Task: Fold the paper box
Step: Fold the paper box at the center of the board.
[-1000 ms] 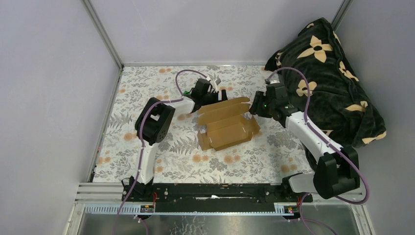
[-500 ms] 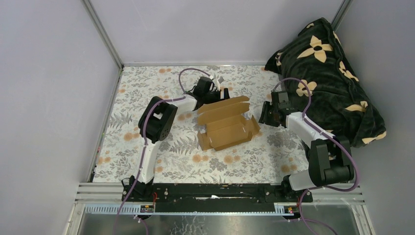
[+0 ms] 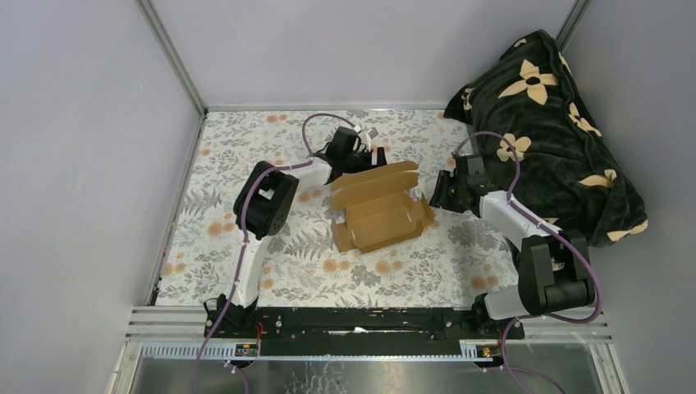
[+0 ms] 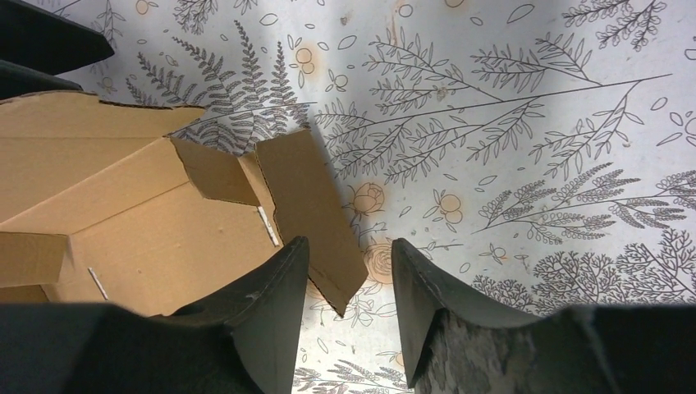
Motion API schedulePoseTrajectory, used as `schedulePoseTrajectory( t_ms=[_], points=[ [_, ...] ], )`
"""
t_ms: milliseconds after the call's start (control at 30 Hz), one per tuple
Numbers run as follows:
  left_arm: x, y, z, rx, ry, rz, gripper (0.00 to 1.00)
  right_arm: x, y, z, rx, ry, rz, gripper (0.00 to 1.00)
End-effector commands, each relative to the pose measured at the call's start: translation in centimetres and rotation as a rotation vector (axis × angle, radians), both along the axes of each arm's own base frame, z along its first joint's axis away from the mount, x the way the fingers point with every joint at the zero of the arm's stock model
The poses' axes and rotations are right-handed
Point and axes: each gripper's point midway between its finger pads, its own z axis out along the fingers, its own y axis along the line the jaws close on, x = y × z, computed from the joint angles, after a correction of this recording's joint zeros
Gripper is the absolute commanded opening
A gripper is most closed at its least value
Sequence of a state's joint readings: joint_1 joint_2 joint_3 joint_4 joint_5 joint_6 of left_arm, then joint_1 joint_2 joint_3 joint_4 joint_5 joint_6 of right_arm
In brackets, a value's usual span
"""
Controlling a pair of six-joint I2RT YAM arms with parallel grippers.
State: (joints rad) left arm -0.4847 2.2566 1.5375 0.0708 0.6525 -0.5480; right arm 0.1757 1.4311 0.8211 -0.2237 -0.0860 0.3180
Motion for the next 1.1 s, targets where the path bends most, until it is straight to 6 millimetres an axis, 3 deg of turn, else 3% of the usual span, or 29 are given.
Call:
schedulePoseTrajectory(
  t_ms=[0,167,567,1067],
  points=[
    [0.2,-0.9,0.7,-0.024,-0.021,-0.042,0.83,1.0,0.9,1.6,0.036,-0.065,0.042,0.50],
    [0.2,-1.6,0.8,-0.030,-0.020,-0.061,0.83,1.3,1.6,2.1,0.068,-0.074,0.070,0.51],
    [-0.3,-2.3,0.6,-0.034,-0.018,-0.088,0.82,1.0,3.0,0.1,0.082,-0.004,0.115,0.50],
    [-0.8,-3.0,-0.1,-0.036,-0.010,-0.111,0.82,0.8,5.2,1.4,0.214,-0.065,0.170,0.51]
  ],
)
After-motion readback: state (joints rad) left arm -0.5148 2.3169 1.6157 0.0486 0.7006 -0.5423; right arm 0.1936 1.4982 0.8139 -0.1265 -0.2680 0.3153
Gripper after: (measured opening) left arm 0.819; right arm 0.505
